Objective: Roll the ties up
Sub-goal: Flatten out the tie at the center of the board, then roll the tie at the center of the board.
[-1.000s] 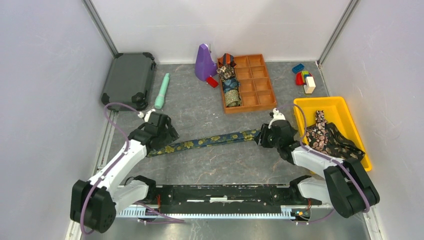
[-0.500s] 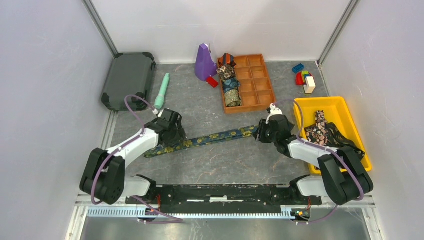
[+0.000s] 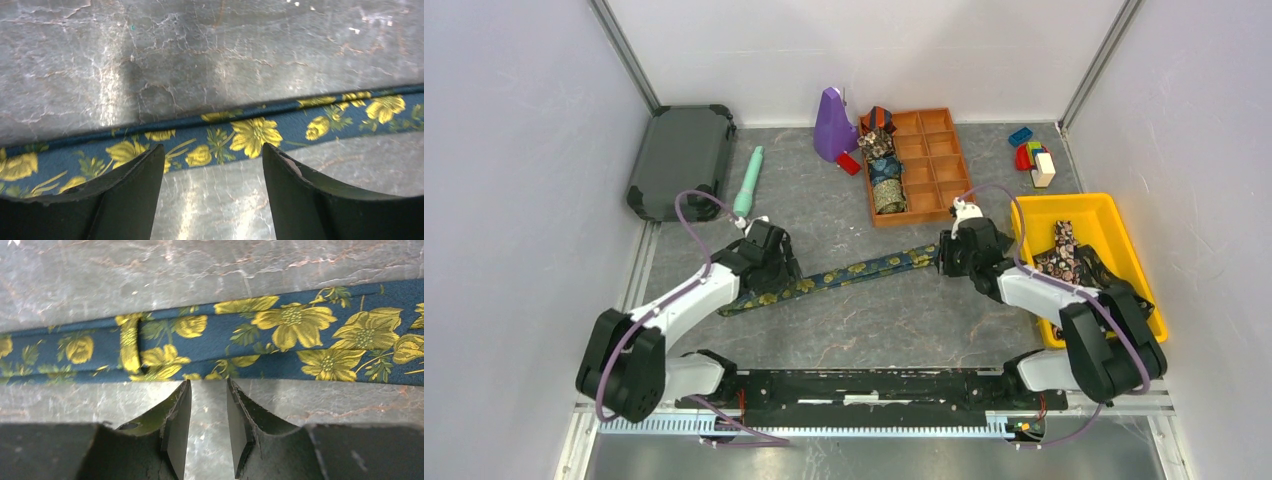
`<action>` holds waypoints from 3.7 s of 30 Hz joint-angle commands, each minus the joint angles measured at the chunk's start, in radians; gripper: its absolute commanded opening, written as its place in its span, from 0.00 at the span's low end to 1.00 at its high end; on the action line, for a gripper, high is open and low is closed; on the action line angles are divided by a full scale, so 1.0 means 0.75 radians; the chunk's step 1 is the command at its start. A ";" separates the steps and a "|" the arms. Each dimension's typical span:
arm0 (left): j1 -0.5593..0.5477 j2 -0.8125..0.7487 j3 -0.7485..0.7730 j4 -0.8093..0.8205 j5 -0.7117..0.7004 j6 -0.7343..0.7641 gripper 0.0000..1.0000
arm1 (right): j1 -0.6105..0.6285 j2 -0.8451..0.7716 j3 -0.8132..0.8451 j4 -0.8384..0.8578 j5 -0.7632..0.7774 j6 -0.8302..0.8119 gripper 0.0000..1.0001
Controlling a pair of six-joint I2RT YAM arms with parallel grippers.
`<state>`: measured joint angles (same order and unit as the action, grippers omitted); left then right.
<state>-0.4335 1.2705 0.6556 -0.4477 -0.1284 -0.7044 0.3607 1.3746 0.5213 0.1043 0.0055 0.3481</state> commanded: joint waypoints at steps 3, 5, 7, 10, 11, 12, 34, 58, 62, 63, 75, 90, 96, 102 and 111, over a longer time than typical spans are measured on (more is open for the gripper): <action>-0.013 -0.306 0.024 -0.168 -0.142 0.027 0.82 | 0.205 -0.215 0.082 -0.135 0.113 -0.118 0.39; -0.013 -0.394 -0.015 -0.202 -0.163 -0.008 0.82 | 0.278 -0.246 0.102 -0.131 0.103 -0.118 0.40; -0.014 -0.463 -0.070 -0.230 -0.161 -0.041 0.80 | 0.349 -0.246 0.127 -0.101 0.073 -0.114 0.40; -0.069 -0.523 -0.137 -0.225 -0.147 -0.124 0.78 | 0.456 -0.172 0.201 -0.059 0.053 -0.126 0.40; -0.085 -0.519 -0.149 -0.226 -0.127 -0.147 0.77 | 0.477 -0.135 0.245 -0.055 0.042 -0.125 0.40; -0.100 -0.510 -0.156 -0.230 -0.116 -0.161 0.76 | 0.499 -0.088 0.286 -0.050 0.031 -0.124 0.40; -0.292 -0.248 -0.226 -0.007 -0.318 -0.282 0.63 | 0.532 0.520 0.835 0.340 -0.107 -0.649 0.37; -0.288 -0.350 -0.094 -0.241 -0.487 -0.240 0.69 | 0.486 0.454 0.623 0.508 -0.167 -0.580 0.38; -0.198 -0.454 -0.085 -0.449 -0.633 -0.341 0.71 | 0.486 0.458 0.622 0.510 -0.172 -0.571 0.38; -0.150 -0.485 -0.099 -0.439 -0.611 -0.340 0.71 | 0.487 0.460 0.621 0.511 -0.172 -0.569 0.38; 0.335 -0.500 -0.178 -0.207 -0.398 -0.247 0.53 | 0.487 0.475 0.626 0.505 -0.164 -0.564 0.38; 0.491 -0.505 -0.377 -0.097 -0.375 -0.483 0.46 | 0.485 0.492 0.643 0.479 -0.148 -0.571 0.37; 0.490 -0.405 -0.391 -0.016 -0.291 -0.505 0.46 | 0.485 0.489 0.642 0.472 -0.138 -0.572 0.37; 0.461 -0.366 -0.409 0.072 -0.214 -0.520 0.43 | 0.484 0.491 0.646 0.464 -0.124 -0.575 0.37; 0.413 -0.472 -0.311 -0.002 -0.295 -0.315 0.56 | 0.484 0.495 0.652 0.464 -0.138 -0.569 0.37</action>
<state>-0.1162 0.9783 0.3935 -0.3752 -0.3313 -1.0183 0.7227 1.7485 0.9943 0.4313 -0.1005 -0.0769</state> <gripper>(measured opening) 0.510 0.374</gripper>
